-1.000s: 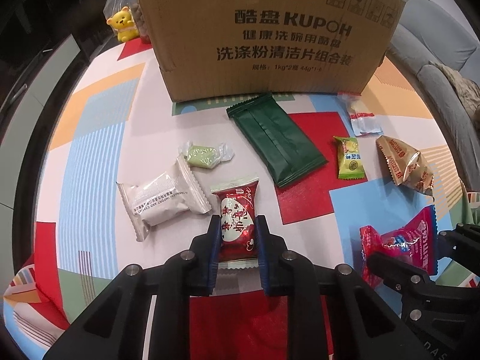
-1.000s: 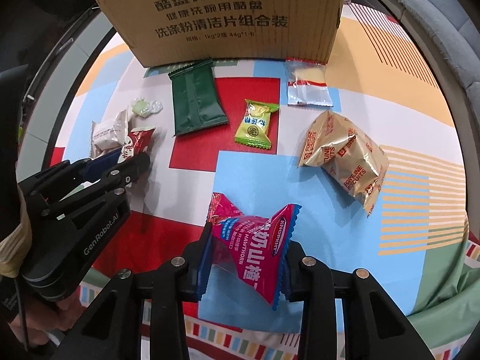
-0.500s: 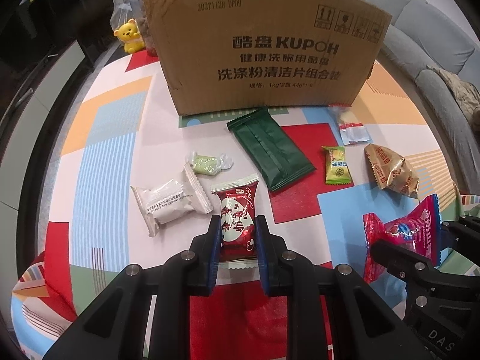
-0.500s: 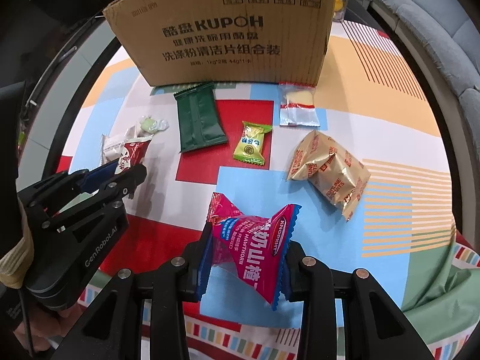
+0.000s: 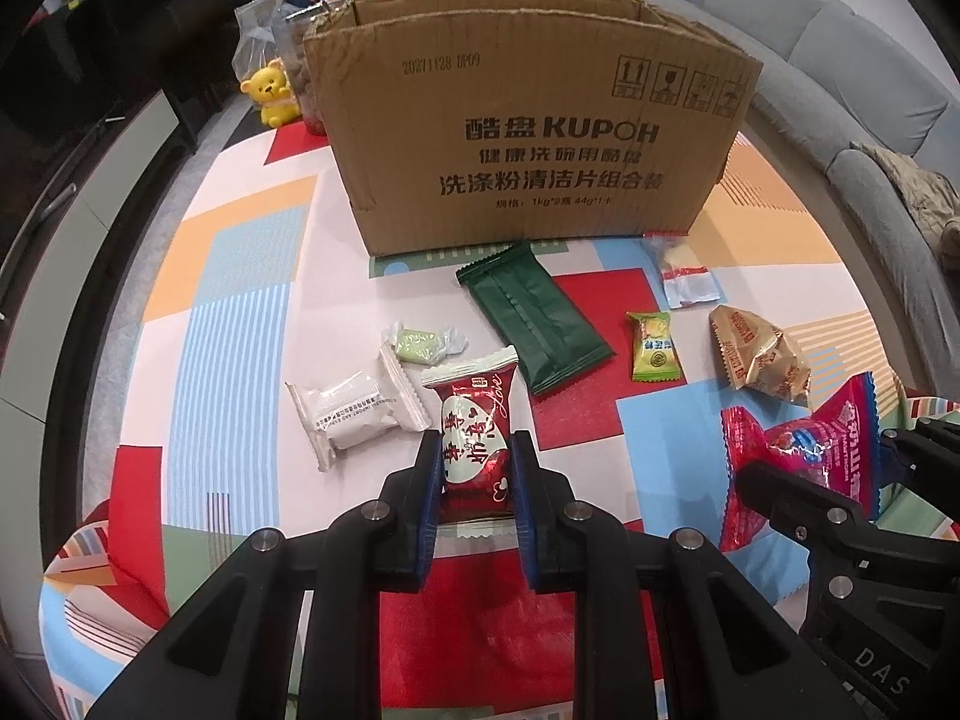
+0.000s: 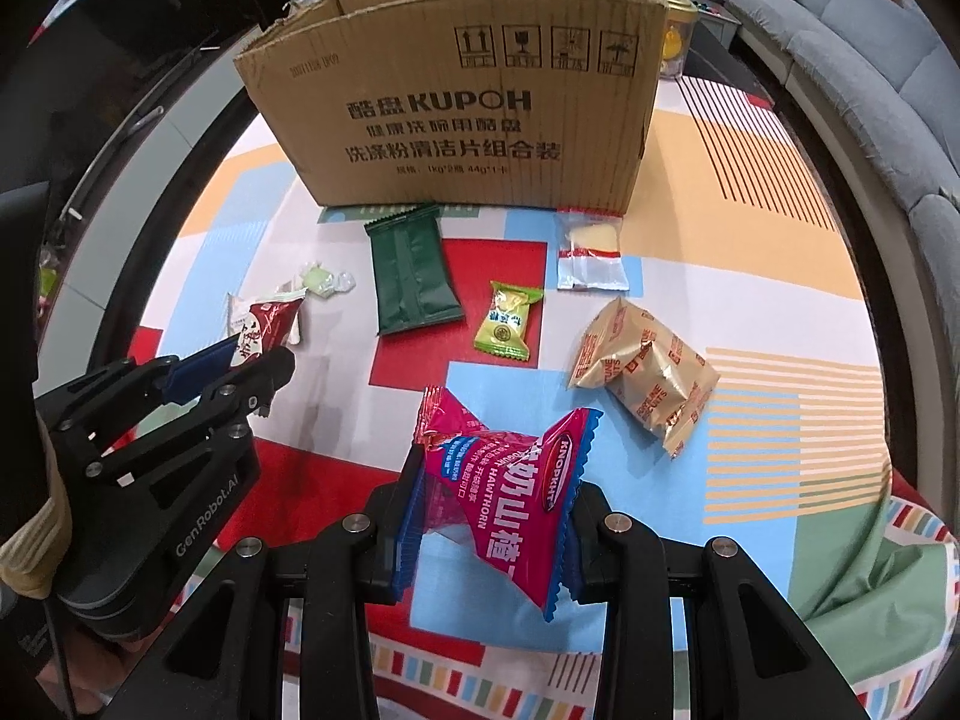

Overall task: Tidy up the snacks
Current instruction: 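Carry the red-wrapped chocolate in the left tool while the right tool carries the pink candy over the box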

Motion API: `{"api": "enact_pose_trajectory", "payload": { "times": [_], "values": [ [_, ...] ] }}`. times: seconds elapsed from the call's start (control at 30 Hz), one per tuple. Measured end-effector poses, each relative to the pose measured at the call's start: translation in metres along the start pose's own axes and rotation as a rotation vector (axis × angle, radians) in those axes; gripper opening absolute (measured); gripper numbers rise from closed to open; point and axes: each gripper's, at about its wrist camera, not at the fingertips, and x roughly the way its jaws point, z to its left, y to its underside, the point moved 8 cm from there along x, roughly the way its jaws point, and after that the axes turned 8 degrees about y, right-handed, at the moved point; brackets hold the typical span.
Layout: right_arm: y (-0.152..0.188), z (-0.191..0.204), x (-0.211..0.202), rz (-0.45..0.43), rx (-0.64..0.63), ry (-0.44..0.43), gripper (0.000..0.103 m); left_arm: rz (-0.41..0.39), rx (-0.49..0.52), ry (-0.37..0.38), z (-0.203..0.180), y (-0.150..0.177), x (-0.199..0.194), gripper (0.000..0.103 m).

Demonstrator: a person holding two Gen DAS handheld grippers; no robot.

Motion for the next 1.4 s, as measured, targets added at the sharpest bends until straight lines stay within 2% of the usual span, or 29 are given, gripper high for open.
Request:
{"api": "enact_pose_trajectory", "payload": {
  "times": [1.4],
  "values": [
    [-0.057, -0.012, -0.075, -0.200, -0.005, 0.010, 0.038, -0.077, -0.013, -0.029, -0.003, -0.043, -0.068, 0.022]
  ]
}}
